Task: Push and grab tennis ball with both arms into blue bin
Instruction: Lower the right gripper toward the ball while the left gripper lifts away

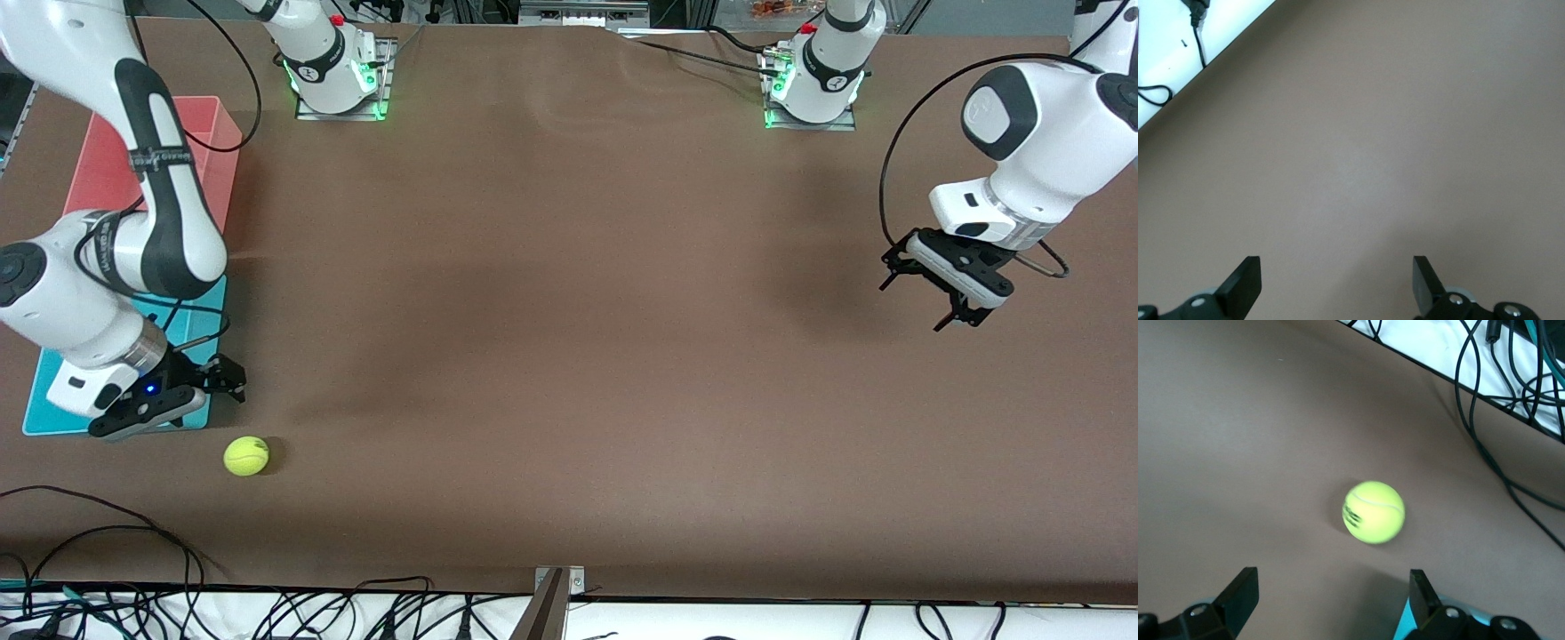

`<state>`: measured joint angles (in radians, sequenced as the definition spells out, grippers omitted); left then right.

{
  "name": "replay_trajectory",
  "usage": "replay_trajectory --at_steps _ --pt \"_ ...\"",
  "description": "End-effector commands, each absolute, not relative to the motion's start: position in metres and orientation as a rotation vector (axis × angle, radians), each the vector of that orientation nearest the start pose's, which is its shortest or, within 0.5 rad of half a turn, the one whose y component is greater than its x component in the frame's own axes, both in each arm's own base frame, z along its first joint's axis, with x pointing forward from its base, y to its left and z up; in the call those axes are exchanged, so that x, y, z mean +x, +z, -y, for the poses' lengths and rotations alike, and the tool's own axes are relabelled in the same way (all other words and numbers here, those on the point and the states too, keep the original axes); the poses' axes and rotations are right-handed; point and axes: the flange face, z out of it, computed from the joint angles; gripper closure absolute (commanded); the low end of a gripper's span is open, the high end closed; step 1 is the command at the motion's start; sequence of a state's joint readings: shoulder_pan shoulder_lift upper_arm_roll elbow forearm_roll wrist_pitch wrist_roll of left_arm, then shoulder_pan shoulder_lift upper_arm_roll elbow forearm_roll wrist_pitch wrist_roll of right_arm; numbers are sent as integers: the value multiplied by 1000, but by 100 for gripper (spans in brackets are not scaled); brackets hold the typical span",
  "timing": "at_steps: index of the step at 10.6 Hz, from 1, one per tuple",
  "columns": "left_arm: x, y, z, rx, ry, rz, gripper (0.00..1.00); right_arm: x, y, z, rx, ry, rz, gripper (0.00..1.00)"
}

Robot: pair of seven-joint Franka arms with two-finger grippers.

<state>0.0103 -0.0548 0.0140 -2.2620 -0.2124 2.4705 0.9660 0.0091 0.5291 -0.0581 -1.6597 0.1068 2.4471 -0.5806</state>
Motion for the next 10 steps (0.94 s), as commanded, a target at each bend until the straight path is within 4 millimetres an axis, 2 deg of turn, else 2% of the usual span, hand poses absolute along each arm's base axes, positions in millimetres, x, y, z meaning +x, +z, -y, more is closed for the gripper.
replay_trajectory --at_steps 1,4,6,7,10 --pt "530 423 -20 -2882 -480 -1181 0 742 309 55 -3003 -480 920 0" --pt "530 427 -19 -2902 -438 -1088 0 759 289 73 -2959 -508 1053 0" --pt "532 430 -18 -2893 -428 -1078 0 770 271 95 -2938 -516 1173 0" --pt "531 430 -18 -2894 -421 -1054 0 774 270 109 -2936 -524 1208 0" --pt "532 435 -18 -2910 -411 -1021 0 770 268 126 -2921 -450 1238 0"
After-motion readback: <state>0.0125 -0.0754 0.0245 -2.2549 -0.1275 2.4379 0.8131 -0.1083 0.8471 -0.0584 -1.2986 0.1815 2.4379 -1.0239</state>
